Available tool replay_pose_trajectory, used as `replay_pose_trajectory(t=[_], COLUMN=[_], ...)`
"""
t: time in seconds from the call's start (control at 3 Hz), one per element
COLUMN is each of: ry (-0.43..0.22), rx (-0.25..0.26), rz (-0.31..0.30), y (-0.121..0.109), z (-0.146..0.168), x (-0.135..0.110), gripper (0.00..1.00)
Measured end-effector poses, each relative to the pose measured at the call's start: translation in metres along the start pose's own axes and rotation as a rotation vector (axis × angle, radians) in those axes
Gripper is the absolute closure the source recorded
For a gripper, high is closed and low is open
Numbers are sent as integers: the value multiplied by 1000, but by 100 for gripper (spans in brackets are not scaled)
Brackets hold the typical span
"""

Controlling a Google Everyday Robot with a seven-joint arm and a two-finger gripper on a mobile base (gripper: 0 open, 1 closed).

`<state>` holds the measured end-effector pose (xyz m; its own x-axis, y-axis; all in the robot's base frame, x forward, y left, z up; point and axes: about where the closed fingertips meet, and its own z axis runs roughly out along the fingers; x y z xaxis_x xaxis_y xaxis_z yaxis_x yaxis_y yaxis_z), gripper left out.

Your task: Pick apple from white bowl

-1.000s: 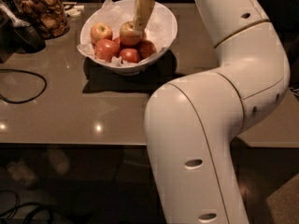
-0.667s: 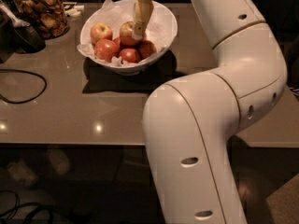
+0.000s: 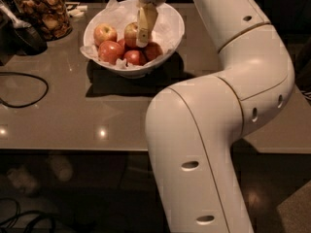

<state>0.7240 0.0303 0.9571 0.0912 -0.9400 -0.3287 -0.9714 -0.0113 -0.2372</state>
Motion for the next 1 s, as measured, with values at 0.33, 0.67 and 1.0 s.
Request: replay_pose_trajectory(t=[0.33,0.67,1.0], ry=[6,9,12], rx=[-22,-43,-56], rz=[-1,1,2], y=[2,4,5], z=[9,18,23], x=[0,1,2], gripper=[10,9,9])
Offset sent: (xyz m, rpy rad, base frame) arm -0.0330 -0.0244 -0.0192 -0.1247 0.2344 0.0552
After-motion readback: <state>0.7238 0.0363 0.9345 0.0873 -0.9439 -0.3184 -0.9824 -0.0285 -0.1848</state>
